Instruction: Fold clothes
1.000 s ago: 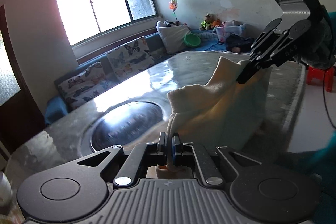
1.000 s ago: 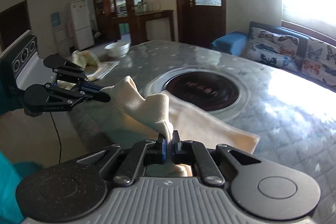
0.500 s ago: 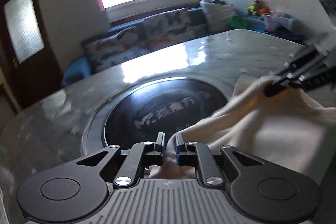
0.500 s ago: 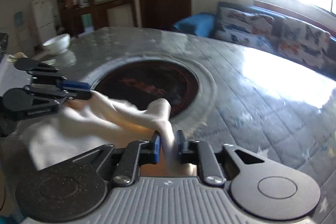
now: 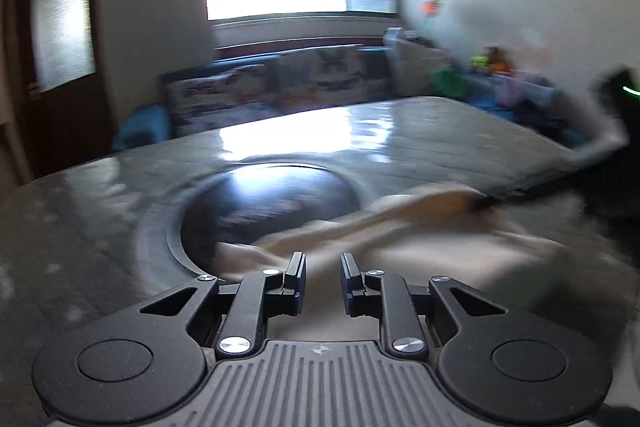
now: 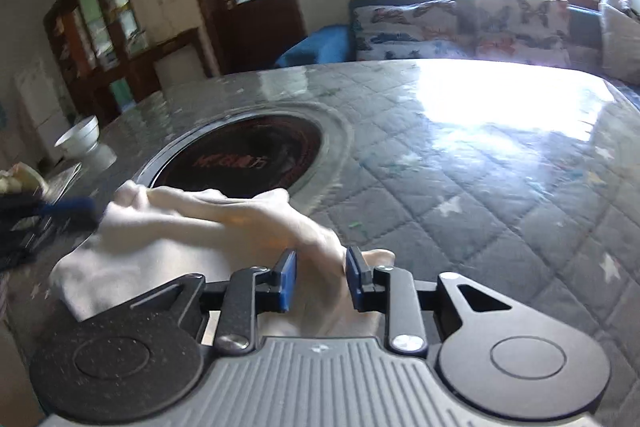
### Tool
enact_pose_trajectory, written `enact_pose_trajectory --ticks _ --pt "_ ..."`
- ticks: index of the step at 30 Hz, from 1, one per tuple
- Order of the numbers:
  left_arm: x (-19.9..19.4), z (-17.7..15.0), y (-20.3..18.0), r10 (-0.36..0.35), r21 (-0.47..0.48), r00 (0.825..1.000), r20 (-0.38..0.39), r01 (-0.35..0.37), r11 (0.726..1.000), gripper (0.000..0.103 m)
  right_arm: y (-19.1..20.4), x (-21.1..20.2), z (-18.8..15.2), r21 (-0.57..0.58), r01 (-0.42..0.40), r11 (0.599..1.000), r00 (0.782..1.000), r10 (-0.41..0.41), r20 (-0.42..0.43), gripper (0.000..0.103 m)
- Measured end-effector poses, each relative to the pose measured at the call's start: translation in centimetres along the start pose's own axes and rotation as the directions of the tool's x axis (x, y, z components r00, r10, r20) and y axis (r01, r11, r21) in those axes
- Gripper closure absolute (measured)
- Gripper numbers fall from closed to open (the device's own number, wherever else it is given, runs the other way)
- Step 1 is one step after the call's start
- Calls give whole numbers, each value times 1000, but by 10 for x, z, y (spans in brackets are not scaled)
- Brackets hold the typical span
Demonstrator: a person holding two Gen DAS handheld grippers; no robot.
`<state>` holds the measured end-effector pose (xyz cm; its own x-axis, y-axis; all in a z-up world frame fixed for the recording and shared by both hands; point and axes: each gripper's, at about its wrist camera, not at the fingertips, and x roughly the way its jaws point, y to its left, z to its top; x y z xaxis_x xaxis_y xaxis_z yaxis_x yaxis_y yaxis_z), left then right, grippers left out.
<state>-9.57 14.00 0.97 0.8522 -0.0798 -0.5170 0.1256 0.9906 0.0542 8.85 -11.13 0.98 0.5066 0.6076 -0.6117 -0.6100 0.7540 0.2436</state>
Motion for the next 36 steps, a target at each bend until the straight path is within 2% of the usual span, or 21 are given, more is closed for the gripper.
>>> enact_pose_trajectory --ticks 2,7,12,14,16,17,21,28,31,36 --pt "-1 -3 -20 -51 45 999 -7 52 998 82 -9 -4 -2 49 -23 999 1000 22 11 65" --pt "14 0 -54 -128 111 992 -13 128 985 81 -13 -2 -4 37 -30 999 1000 30 -6 64" --pt "38 3 -73 -191 130 981 -28 193 973 81 -22 14 5 96 -59 994 998 60 -13 66" --pt "44 3 -81 -214 147 976 -36 217 965 81 -21 20 7 84 -57 995 998 59 -23 71" --pt "47 5 -87 -237 156 971 -39 240 958 81 -18 22 7 77 -69 995 997 71 -24 80" --pt "48 5 -90 -251 163 967 -40 254 953 80 -16 21 6 73 -69 995 997 70 -20 90" --pt "55 6 -104 -299 184 953 -48 303 935 78 -5 9 6 40 -55 998 998 55 1 94" --pt "73 1 -122 -408 139 908 -95 418 898 78 21 -22 12 -58 -11 998 997 15 71 94" --pt "71 -2 -124 -444 118 891 -99 453 884 78 16 -11 7 -57 50 997 998 -48 39 94" --pt "58 -8 -118 -446 130 890 -95 456 881 77 13 1 6 -55 71 996 997 -72 -16 82"
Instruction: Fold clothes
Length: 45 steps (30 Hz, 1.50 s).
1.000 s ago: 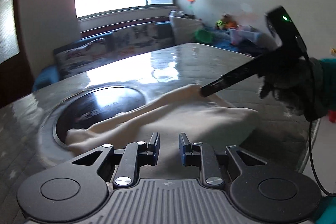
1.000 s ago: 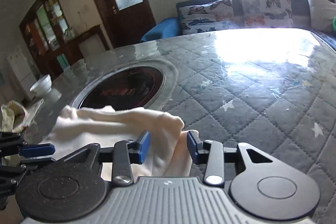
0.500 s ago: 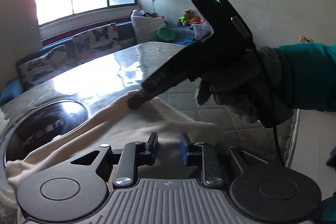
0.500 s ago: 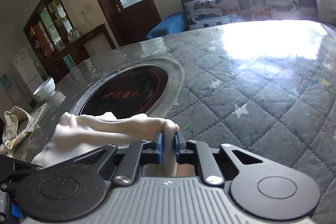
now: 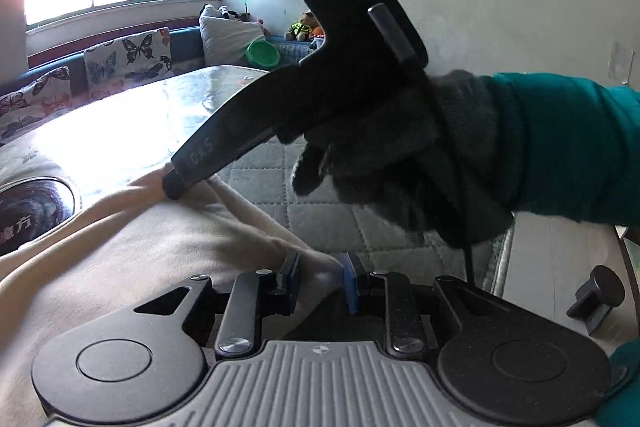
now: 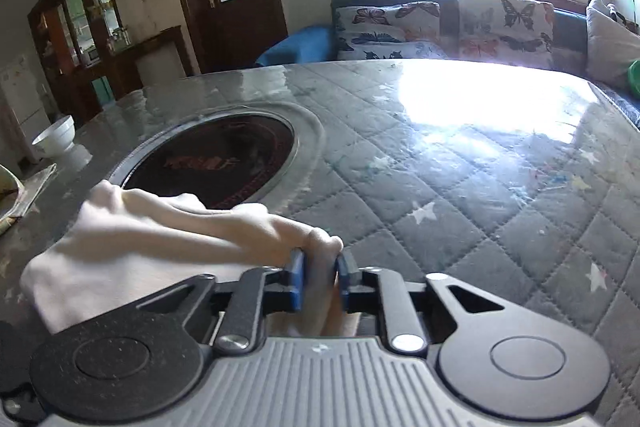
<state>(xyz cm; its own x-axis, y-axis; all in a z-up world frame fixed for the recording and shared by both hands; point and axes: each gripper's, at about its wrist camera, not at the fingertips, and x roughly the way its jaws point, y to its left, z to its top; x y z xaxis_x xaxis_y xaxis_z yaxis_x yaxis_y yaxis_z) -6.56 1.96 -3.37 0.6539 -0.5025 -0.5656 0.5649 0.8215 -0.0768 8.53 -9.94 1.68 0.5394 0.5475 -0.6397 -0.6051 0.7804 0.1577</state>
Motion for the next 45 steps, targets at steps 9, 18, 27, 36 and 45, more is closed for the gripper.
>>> enact_pose_trajectory --ticks 9,18,27,36,45 --pt "-69 -12 53 239 -145 969 60 -228 963 73 22 -6 30 -64 -90 994 995 92 28 81" --pt "-74 -35 66 250 -194 968 0 -245 950 69 69 54 29 -151 -139 979 987 125 -99 81" --pt "-57 -32 63 233 -207 972 15 -225 952 61 74 84 28 -137 -88 987 993 76 -92 75" --pt "-57 -32 55 229 -229 973 28 -217 949 56 91 74 34 -179 -163 970 985 150 -84 60" --pt "-62 -34 51 226 -237 973 40 -211 948 53 100 102 38 -187 -142 972 986 121 -117 51"
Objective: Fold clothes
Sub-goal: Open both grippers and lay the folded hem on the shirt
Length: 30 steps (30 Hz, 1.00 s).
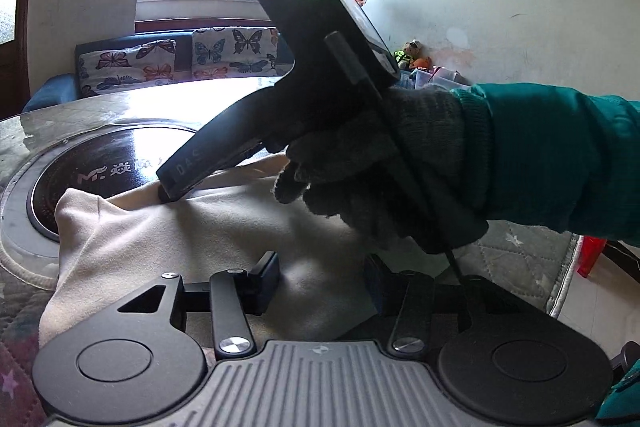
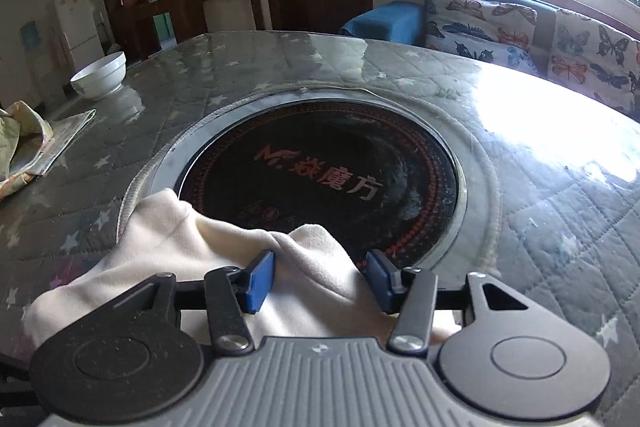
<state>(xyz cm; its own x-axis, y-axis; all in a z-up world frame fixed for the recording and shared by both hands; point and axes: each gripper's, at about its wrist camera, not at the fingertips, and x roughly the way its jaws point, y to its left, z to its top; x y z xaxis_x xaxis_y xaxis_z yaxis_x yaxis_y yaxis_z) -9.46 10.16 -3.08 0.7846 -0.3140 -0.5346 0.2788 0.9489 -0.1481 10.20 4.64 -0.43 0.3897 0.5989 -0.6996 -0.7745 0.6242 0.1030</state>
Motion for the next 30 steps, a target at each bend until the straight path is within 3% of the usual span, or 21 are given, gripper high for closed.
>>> enact_pose_trajectory --ticks 6,14,18,23,30 --pt "-16 10 16 30 -37 1000 5 -30 999 52 -8 -29 1 8 9 1000 998 -10 63 43" --pt "-18 43 67 132 -196 991 16 -126 972 54 -18 -66 -18 22 28 999 997 -30 77 38" --pt "-3 52 96 185 -270 982 -21 -184 945 65 -18 -71 -33 26 37 999 997 -38 63 37" --pt "6 46 123 238 -324 967 -86 -253 912 71 -26 -67 -48 67 64 996 997 -66 39 37" --pt "5 41 124 245 -332 966 -80 -258 907 71 -19 -60 -39 64 85 994 994 -89 70 37"
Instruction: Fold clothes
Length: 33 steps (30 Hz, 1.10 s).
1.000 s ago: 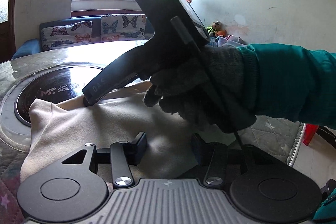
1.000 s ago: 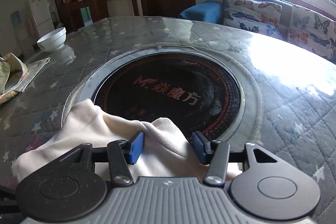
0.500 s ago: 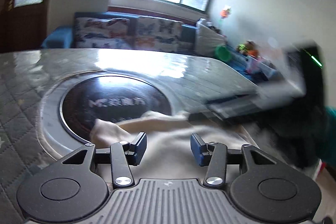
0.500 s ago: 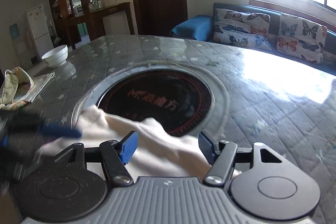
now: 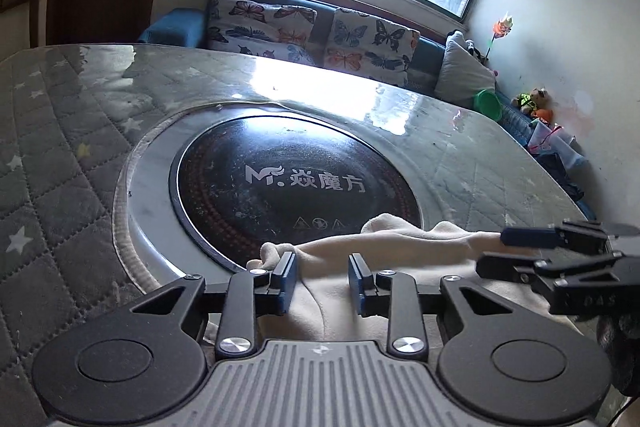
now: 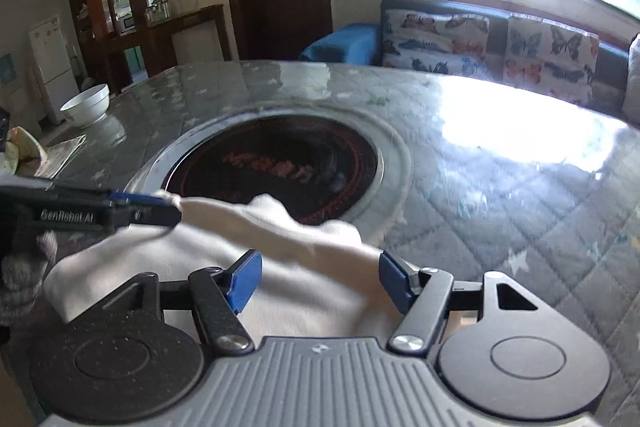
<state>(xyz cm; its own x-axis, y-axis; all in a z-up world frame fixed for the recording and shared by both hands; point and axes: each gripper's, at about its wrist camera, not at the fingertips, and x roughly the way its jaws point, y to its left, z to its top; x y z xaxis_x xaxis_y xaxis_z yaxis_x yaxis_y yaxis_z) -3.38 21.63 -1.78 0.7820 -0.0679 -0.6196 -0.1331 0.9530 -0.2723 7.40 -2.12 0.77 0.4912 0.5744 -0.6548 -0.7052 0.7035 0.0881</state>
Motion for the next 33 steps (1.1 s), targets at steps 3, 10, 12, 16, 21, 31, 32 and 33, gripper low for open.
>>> enact_pose_trajectory --ticks 3,10,12,16,21,31,32,33 --pt "0 1 -1 2 0 1000 -3 -2 1000 71 6 4 4 -14 -2 1000 1000 2 7 37" --pt "-12 14 -20 -36 22 999 27 36 999 72 27 -5 -3 -76 -101 992 995 100 -23 41" --pt "-14 21 -31 -92 31 995 30 91 995 73 31 -9 -7 -78 -129 989 991 127 -35 43" --pt "10 31 -55 -178 53 983 -42 180 982 73 37 -17 -14 -113 -173 978 985 168 -47 43" --pt "60 30 -61 -171 3 969 -180 175 985 84 40 -25 -24 -131 -225 965 973 217 -74 42" --pt "61 30 -53 -173 -46 970 -173 168 985 83 56 -64 -61 -224 -293 930 953 265 -144 41" --pt "61 30 -52 -173 -47 970 -170 167 985 83 58 -67 -64 -227 -302 926 949 271 -159 42" --pt "60 29 -52 -172 -48 971 -167 166 985 83 59 -69 -67 -229 -308 924 947 273 -171 42"
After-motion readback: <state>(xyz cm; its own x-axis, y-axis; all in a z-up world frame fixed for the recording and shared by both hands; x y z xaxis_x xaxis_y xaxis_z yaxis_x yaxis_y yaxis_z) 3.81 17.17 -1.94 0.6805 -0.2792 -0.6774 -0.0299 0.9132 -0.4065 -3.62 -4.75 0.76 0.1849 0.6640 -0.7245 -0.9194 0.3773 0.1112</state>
